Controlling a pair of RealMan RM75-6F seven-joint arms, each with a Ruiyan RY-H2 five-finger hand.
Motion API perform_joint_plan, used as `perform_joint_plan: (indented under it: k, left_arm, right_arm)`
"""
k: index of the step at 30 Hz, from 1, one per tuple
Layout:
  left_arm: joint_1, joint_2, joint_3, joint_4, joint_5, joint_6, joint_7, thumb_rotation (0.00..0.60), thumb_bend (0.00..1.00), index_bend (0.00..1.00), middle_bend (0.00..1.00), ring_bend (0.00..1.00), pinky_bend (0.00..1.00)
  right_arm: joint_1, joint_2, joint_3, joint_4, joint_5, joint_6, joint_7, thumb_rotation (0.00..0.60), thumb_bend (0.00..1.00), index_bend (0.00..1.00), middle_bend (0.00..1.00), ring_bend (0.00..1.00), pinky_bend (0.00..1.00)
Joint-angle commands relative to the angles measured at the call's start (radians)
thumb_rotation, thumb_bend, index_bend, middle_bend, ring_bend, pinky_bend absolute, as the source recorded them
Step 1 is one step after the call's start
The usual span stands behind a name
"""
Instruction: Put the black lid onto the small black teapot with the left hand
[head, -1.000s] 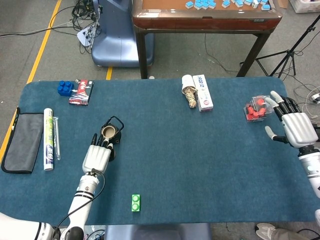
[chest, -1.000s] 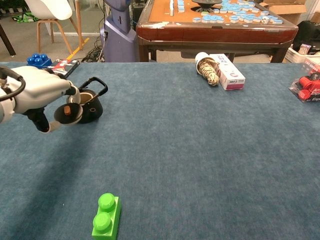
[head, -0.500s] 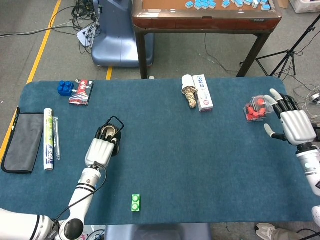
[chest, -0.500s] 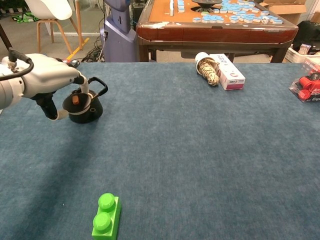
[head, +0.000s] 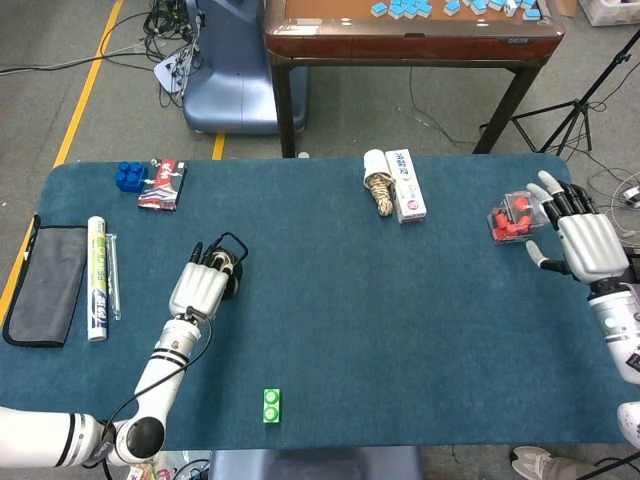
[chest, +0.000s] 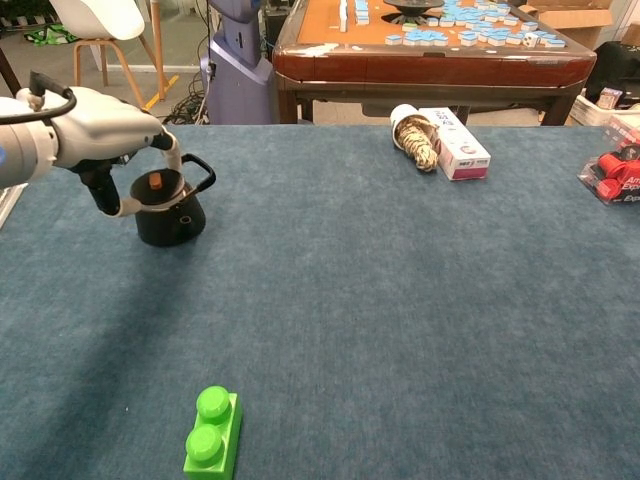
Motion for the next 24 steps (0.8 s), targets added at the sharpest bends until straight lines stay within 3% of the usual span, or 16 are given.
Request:
perform_joint_plan:
  k: [1, 24]
  left_arm:
    - [-0.021, 0.005, -0.002, 0.027, -0.017, -0.031, -0.014, 0.6, 0.37, 0.31, 0.15, 0.0, 0.0]
    - [-0.116, 0.052, 0.021, 0.241, -0.055, -0.28, -0.18, 0.6, 0.37, 0.31, 0.15, 0.0, 0.0]
  right_arm:
    - [0.003, -0.003, 0.003, 0.008, 0.008, -0.007, 0.0, 0.6, 0.39, 0.0, 0.0, 0.0, 0.0]
    - [0.043, -0.032, 0.029, 0.053, 0.065, -0.063, -0.034, 0.6, 0.39, 0.0, 0.0, 0.0, 0.0]
